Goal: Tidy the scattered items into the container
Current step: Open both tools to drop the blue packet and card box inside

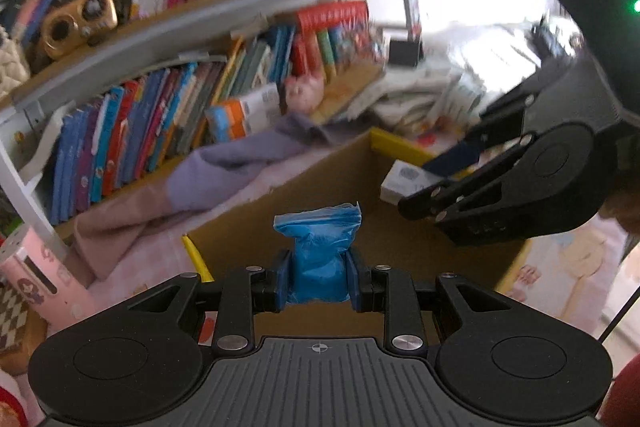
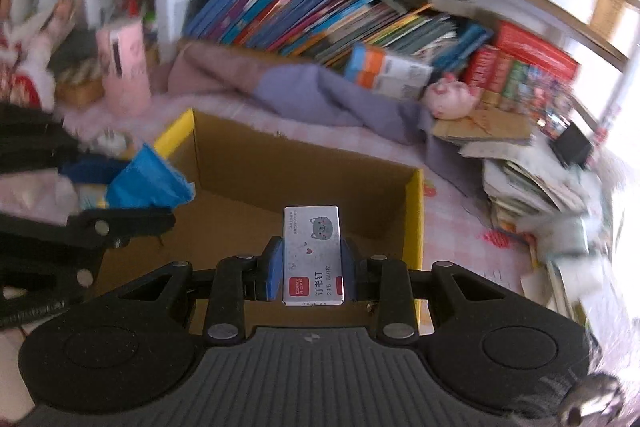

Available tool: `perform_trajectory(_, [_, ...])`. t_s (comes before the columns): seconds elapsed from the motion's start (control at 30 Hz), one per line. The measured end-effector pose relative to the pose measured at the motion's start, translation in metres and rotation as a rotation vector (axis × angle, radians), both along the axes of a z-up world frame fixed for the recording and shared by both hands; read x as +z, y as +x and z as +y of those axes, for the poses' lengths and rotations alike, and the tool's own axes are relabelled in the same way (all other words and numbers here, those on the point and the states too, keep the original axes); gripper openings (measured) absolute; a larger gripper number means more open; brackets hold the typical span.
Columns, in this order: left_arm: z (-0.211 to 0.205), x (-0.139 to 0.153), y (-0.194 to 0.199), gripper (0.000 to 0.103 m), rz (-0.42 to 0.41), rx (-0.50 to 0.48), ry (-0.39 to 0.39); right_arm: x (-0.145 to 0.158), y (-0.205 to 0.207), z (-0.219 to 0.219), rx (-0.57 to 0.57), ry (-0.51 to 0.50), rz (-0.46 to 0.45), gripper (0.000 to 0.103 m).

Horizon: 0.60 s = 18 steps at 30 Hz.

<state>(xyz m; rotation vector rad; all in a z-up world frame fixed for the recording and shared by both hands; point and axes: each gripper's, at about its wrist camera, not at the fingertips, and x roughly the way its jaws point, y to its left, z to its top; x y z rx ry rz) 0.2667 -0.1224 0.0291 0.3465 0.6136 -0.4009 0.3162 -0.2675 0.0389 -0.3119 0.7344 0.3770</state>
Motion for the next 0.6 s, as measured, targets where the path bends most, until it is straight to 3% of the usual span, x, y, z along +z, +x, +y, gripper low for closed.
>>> perform_trajectory(0.17, [-0.01,-0.018,0.031,0.027,0.083,-0.002,0.078,-0.023,0.036,0.007,0.086,-0.067,0.072,0.028])
perform_trajectory(0.4, [-0.018,-0.043,0.063,0.027,0.205,-0.014,0.104,-0.055,0.07,0.017,0.198,-0.16,0.171,0.028])
perform_trajectory(0.6, [-0.024,-0.059,0.068,0.027,0.271,-0.019,0.146,-0.071,0.076,0.015,0.202,-0.19,0.249,0.028])
